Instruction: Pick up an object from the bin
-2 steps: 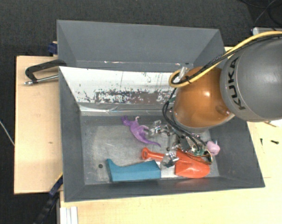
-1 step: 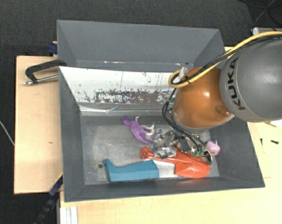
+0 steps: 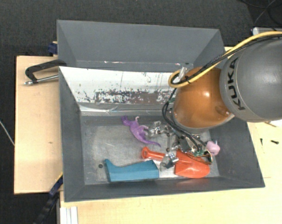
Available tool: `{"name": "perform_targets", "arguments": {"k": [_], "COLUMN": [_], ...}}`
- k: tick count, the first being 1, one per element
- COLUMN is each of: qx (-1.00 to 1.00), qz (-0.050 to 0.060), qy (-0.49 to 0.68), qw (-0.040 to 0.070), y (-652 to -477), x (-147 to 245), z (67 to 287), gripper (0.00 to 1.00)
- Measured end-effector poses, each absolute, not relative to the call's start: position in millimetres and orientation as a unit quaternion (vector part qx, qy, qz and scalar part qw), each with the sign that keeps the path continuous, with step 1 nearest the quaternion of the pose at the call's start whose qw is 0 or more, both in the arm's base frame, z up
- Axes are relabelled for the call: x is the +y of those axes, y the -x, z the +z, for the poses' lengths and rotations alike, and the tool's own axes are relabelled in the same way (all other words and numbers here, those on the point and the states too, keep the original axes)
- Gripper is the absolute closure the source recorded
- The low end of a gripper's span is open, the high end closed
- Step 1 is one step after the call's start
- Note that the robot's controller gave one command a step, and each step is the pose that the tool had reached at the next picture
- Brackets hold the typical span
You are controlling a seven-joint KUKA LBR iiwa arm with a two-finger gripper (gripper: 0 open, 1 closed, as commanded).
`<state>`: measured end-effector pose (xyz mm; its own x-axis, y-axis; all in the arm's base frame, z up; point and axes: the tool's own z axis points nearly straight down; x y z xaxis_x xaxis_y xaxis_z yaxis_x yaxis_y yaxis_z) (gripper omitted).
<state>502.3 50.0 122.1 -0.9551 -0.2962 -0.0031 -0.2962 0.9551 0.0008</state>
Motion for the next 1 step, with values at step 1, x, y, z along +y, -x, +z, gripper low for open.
{"name": "perform_targets", "arguments": {"k": [1], "qx": [0.989], "qz": [0.001], "qy": [0.15], "qw": [0.001], "y": [-502.3], "x": [50.1], "z": [122.1], "gripper": [1.0]}}
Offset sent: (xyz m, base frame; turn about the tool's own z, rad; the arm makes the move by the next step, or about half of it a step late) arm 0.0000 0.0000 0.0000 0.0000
